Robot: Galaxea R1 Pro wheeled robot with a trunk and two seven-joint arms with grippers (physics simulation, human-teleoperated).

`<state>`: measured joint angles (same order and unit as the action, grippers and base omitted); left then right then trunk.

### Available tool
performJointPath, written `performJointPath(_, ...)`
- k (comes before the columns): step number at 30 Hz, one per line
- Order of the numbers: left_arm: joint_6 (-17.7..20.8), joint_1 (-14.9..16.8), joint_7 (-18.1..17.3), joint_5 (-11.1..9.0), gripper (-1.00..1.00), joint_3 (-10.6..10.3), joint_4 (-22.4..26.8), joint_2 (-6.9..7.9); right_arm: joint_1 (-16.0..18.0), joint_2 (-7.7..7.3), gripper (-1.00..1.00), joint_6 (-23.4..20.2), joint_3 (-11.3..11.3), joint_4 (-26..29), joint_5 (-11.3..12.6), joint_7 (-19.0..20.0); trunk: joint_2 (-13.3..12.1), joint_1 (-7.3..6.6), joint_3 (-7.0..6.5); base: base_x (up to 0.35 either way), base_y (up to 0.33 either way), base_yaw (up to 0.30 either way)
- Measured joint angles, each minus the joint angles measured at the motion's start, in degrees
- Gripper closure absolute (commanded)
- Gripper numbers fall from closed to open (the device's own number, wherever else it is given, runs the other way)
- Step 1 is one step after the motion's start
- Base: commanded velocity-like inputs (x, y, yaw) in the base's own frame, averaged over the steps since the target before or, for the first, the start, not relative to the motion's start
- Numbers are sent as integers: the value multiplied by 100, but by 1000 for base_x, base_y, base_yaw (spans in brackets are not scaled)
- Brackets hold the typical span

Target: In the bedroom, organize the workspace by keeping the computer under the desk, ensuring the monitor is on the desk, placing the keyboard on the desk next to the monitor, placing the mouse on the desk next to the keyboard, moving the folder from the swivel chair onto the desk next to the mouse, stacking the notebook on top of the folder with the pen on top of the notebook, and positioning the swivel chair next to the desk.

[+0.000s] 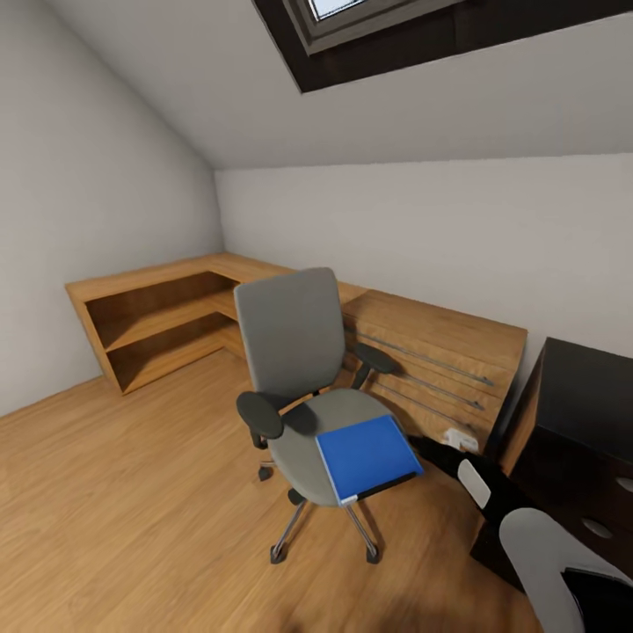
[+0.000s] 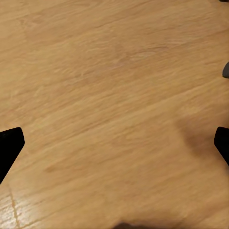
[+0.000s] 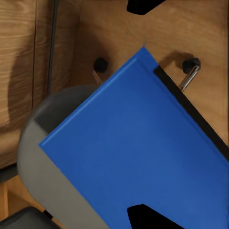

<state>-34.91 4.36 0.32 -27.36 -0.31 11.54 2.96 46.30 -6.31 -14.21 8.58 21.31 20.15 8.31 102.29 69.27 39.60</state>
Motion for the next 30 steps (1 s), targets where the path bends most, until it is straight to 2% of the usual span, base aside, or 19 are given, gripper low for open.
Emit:
performJointPath(6, -11, 0, 0, 5, -100, 2, 0, 2, 0, -180, -100, 8, 2, -161, 85, 584, 241, 132, 108, 0, 0, 0)
performJointPath(9, -16, 0, 0, 6, -100, 1, 0, 3, 0, -308, -100, 9, 5, -303, 119, 990, 361, 198, 162, 0, 0, 0)
performJointPath(11, -16, 0, 0, 7, -100, -4, 0, 3, 0, -402, -100, 7, 7, -414, 224, 1354, 441, 242, 197, 0, 0, 0)
performJointPath(12, -14, 0, 0, 8, -100, -8, 2, 3, 0, -434, -100, 7, 8, -446, 279, 1481, 481, 264, 215, 0, 0, 0)
performJointPath(15, 2, 0, -8, 18, -100, -20, 116, 33, 0, -654, -100, -18, 17, -630, 688, 2152, 602, 330, 269, 0, 0, 0)
performJointPath(16, 12, 1, -9, 19, -100, -21, 182, 48, 0, -694, -100, -22, 17, -671, 753, 2241, 642, 351, 287, 0, 0, 0)
performJointPath(18, 147, 1, -9, 29, -100, -23, 559, 129, 0, -847, -100, -41, 14, -797, 975, 2504, 722, 395, 323, 0, 0, 0)
performJointPath(21, 900, 1, -8, 42, -100, -19, 1187, 224, -1, -1041, -100, -258, 10, -868, 1204, 2812, 842, 461, 377, 0, 0, 0)
performJointPath(22, 1058, 1, -8, 43, -100, -16, 1309, 245, -1, -1069, -100, -317, 9, -873, 1238, 2862, 883, 483, 395, 0, 0, 0)
performJointPath(25, 1896, 3, -8, 58, -100, -4, 2084, 334, -1, -1200, -100, -595, 9, -883, 1407, 3177, 1003, 549, 448, 0, 0, 0)
performJointPath(27, 2405, 2, -8, 69, -100, 1, 2623, 370, -1, -1245, -100, -667, 5, -892, 1451, 3377, 1083, 593, 484, 0, 0, 0)
performJointPath(28, 2540, 2, -8, 70, -100, 4, 2766, 377, -1, -1254, -100, -678, 4, -896, 1457, 3414, 1123, 615, 502, 0, 0, 0)
performJointPath(30, 3112, 2, -4, 84, -100, 36, 3401, 392, -1, -1272, -100, -711, 2, -910, 1473, 3509, 1203, 659, 538, 0, 0, 0)
